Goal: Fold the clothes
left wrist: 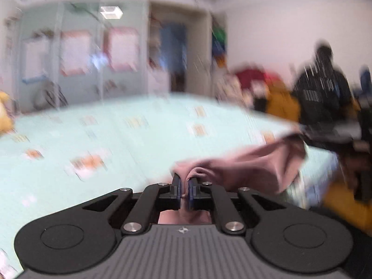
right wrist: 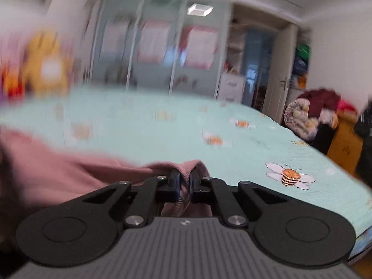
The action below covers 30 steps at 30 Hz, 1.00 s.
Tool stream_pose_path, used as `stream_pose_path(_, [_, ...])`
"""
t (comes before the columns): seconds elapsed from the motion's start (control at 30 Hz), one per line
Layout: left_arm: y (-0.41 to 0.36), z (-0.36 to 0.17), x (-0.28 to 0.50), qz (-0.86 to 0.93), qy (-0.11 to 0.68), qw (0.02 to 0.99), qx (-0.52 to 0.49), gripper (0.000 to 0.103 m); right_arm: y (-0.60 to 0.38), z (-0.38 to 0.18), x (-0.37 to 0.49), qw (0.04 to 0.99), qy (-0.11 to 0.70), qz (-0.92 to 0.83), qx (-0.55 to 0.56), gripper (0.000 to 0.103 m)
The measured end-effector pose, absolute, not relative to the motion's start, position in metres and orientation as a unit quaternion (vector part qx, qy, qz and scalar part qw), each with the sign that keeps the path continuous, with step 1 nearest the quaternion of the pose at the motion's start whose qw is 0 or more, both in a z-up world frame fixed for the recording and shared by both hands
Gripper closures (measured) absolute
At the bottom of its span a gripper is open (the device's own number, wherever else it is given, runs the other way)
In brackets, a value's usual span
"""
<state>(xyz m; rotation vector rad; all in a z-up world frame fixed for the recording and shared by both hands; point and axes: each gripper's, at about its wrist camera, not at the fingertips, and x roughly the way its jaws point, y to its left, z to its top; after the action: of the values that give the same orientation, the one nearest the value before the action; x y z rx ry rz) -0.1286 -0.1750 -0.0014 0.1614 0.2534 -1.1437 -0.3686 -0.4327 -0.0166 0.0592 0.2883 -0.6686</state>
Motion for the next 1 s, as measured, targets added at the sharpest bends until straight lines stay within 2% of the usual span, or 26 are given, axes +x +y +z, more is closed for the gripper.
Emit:
stream_pose_path(0.07, [-0.170,0.006,-0.128,-0.547,0.109,0.826,0.083,0.095,-0.444,-0.009,-0.381,0.932,0.126,-0.334,0.060,0.096])
stream_pose_path(0.13, [-0.176,-0.008,-0.134,-0.567,0.128,0.806,0.116,0.095,-0.450,-0.020,-0.384,0.923,0.145,-0.352,0.059,0.095])
stream_pose_path(0.23, [-0.193,-0.061,-0.152,-0.591,0.180,0.760,0.200,0.090,-0.457,-0.047,-0.389,0.900,0.191,-0.386,0.068,0.095])
stream_pose_path(0.33, [-0.208,-0.118,-0.166,-0.585,0.243,0.728,0.263,0.089,-0.466,-0.069,-0.388,0.880,0.232,-0.404,0.089,0.095])
stream_pose_path(0.4, [-0.211,-0.135,-0.175,-0.581,0.255,0.722,0.276,0.089,-0.462,-0.073,-0.387,0.879,0.246,-0.398,0.092,0.095])
stream_pose_path(0.47, [-0.210,-0.137,-0.178,-0.585,0.257,0.720,0.269,0.089,-0.456,-0.073,-0.385,0.882,0.247,-0.392,0.084,0.093])
stream_pose_path(0.53, [-0.209,-0.134,-0.176,-0.586,0.254,0.724,0.262,0.087,-0.453,-0.073,-0.387,0.885,0.245,-0.387,0.082,0.081])
stream_pose_path(0.7, [-0.211,-0.125,-0.175,-0.585,0.248,0.732,0.247,0.064,-0.455,-0.073,-0.395,0.888,0.235,-0.381,0.105,0.078])
stream_pose_path(0.87, [-0.213,-0.125,-0.177,-0.588,0.246,0.730,0.246,0.062,-0.440,-0.047,-0.422,0.917,0.158,-0.345,0.127,0.074])
stream_pose_path(1.0, [-0.213,-0.127,-0.175,-0.587,0.248,0.732,0.242,0.061,-0.420,-0.047,-0.396,0.942,0.199,-0.230,0.140,0.074])
